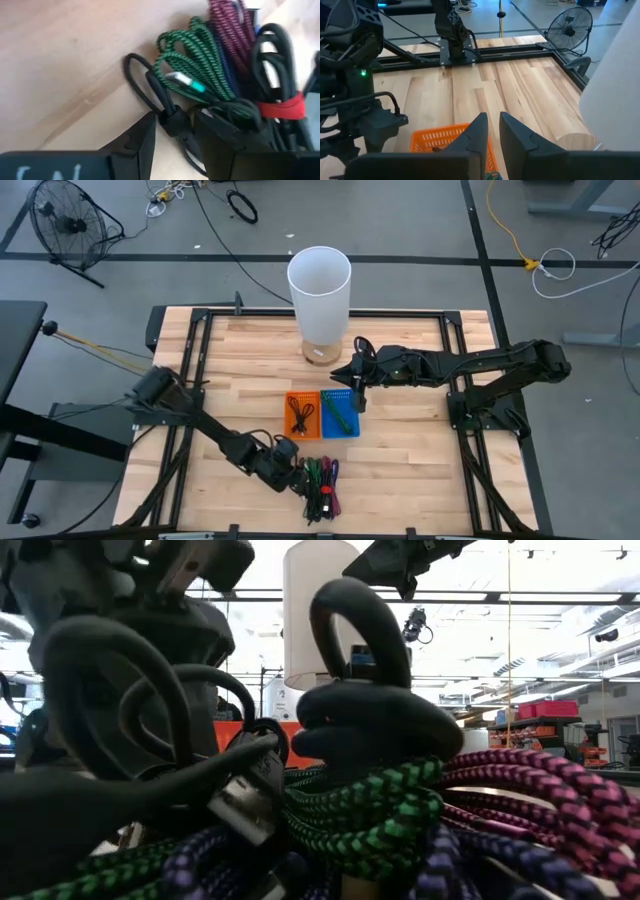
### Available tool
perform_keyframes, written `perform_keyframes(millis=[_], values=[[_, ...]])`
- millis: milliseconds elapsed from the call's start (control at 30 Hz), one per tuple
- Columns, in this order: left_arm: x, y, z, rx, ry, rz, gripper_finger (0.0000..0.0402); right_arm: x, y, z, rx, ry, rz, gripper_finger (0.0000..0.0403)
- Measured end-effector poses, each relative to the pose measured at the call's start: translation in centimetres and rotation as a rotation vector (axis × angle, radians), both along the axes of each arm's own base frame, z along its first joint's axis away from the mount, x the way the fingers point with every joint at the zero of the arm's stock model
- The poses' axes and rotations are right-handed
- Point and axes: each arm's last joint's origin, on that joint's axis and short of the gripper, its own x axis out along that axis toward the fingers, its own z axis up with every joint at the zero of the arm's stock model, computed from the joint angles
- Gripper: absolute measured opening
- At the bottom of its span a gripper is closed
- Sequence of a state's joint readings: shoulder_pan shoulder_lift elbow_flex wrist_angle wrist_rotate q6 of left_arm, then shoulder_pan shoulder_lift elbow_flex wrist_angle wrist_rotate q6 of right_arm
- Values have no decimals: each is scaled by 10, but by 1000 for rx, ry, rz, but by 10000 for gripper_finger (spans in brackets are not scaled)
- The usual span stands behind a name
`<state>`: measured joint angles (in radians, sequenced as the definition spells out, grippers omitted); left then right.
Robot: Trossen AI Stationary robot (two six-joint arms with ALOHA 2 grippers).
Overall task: Pick & Place USB Port
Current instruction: Put the black USB cable into the orange bin
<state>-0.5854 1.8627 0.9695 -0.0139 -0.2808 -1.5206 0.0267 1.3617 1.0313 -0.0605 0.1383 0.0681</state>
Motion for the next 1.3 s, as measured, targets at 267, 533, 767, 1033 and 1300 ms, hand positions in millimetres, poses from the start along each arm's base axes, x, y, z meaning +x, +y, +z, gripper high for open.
perform_keyframes(millis=[267,533,767,1033,1300], values=[[4,-1,-5,-15,-20,10,125,0,0,-1,-14,11,6,52],[5,-2,-3,-19,-34,-24,30,-1,0,-1,-22,17,9,52],[1,-4,7,-29,-38,-69,30,-1,0,-2,-22,21,9,52],[-7,7,50,59,-140,-105,30,-1,0,-2,-23,28,8,52],[-23,50,84,237,-66,-46,30,-1,0,-2,-25,27,7,52]])
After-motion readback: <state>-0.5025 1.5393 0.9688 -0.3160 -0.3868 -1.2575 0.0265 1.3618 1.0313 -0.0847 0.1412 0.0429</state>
